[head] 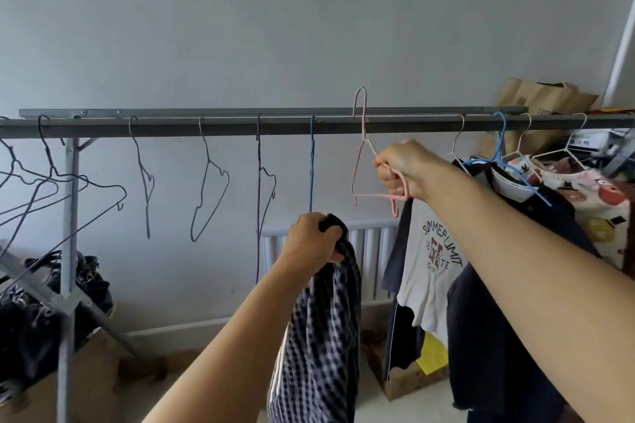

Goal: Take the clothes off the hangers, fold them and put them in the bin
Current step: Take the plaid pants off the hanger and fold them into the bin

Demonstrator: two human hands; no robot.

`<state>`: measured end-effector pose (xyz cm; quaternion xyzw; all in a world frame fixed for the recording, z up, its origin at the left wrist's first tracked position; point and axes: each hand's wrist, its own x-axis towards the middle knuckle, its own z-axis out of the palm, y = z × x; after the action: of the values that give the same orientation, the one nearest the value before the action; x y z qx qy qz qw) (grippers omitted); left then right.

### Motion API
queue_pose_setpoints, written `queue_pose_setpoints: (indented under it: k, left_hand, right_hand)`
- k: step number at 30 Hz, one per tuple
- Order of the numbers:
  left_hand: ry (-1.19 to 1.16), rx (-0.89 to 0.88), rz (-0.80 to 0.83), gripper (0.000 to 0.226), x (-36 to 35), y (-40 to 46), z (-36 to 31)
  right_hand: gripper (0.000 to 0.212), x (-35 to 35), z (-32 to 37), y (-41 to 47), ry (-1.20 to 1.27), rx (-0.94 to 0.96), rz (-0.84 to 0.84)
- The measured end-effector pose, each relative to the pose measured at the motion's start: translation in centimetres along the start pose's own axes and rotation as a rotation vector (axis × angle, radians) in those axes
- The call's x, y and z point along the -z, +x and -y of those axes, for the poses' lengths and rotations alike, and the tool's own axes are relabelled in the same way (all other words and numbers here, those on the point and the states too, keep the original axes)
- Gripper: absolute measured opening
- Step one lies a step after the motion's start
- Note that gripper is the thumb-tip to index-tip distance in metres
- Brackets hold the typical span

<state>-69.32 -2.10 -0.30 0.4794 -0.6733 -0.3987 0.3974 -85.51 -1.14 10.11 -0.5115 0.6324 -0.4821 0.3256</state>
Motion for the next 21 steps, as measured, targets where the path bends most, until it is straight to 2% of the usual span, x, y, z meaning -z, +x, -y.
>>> queue_pose_setpoints:
  k: [3,7,9,11,12,13,14,16,18,19,21]
  left_hand:
    - [-0.176,0.039,0.072,0.022,1.4,-1.2,-1.0]
    - [-0.141,-0.054,0.054,0.016,3.2,-2.5,-1.7]
    - [-0.142,-0.098,0.031,0.011,3.9,-2.7,-1.9]
    - [-0.122,-0.134,0.028,0.014,4.4,-2.7,-2.0]
    - [-0.106,-0.149,0.03,0.015,4.6,-2.7,-2.1]
    - [-0.093,-0.163,0.033,0.014,4.8,-2.8,-2.3]
    - [-0.081,-0.174,0.036,0.014,5.0,-3.0,-2.5]
    - [-0.061,-0.198,0.039,0.013,5.5,-3.2,-2.9]
    - [-0.047,-0.217,0.038,0.012,5.9,-3.3,-3.0]
    - [-0.062,-0.215,0.035,0.013,6.1,-3.4,-3.1]
    - [-0.11,-0.241,0.021,0.014,6.5,-3.6,-3.2]
  right_hand:
    - [0.034,-0.8,-2.1,0.7,-0.074,-0.032,-0.051]
    - [0.019,-1.7,-4.9,1.7,-0.181,-0.065,-0.09]
    - [0.007,-1.7,-5.5,1.5,-0.41,-0.035,-0.139]
    - [0.016,-1.8,-5.7,0.6,-0.802,0.105,-0.274]
    - [0.023,-2.2,-5.3,-0.6,-0.857,0.261,-0.359]
    - [0.03,-2.7,-4.9,-1.9,-0.775,0.424,-0.377]
    - [0.037,-3.3,-4.3,-3.5,-0.6,0.527,-0.295]
    - [0.054,-4.4,-2.9,-6.1,-0.3,0.53,0.07]
    - [0.059,-5.0,-2.7,-7.1,-0.3,0.422,0.323]
    - [0.054,-5.2,-2.9,-7.0,-0.308,0.393,0.37]
    - [0.035,-5.6,-3.5,-6.4,-0.257,0.397,0.343]
